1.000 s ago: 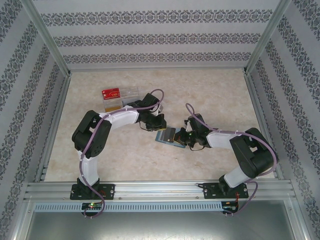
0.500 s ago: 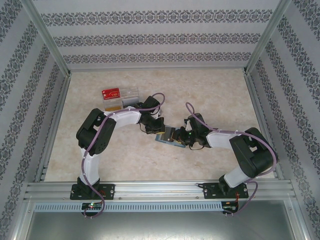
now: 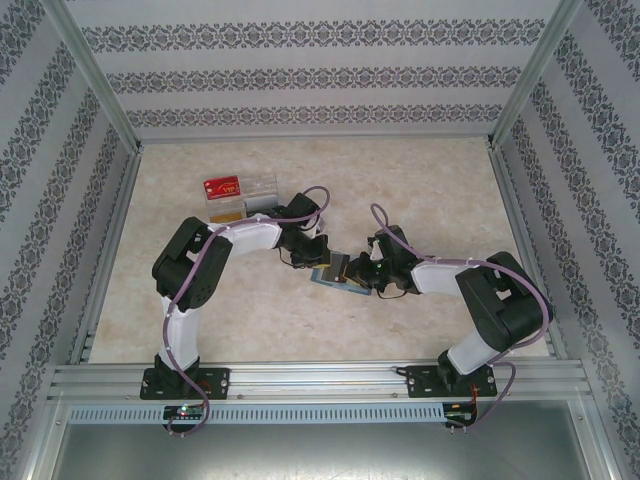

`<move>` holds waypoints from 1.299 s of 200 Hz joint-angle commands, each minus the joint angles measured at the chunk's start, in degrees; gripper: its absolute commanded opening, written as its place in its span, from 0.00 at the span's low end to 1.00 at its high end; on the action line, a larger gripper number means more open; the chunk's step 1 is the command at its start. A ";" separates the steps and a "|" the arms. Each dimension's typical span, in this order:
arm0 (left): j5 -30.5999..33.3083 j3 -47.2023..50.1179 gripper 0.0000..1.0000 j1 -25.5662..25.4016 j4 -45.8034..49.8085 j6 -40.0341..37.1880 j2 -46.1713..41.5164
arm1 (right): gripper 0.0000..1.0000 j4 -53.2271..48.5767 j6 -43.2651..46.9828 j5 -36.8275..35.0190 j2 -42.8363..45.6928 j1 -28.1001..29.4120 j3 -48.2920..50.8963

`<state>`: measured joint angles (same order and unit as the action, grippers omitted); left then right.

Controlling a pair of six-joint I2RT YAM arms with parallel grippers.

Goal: Take the credit cards out of the card holder

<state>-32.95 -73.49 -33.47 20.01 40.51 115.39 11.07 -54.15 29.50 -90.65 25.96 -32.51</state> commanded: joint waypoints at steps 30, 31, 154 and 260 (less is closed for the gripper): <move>2.55 1.51 0.09 -0.72 4.73 -0.34 1.79 | 0.00 -1.32 0.54 -2.99 2.39 -1.55 1.22; 2.46 1.42 0.10 -0.72 4.75 -0.26 1.73 | 0.00 -1.45 0.58 -3.06 2.49 -1.58 1.27; 6.36 1.31 0.54 1.52 -1.33 6.59 -17.37 | 0.00 -2.62 3.78 4.26 24.02 -5.58 2.02; -4.05 15.00 0.90 3.88 -24.96 15.28 -33.22 | 0.00 15.81 -7.33 17.23 19.83 -4.99 -6.26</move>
<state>-33.17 -61.36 -30.20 5.17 52.86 84.90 20.53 -58.06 42.72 -69.06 20.40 -36.51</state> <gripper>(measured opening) 0.900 0.045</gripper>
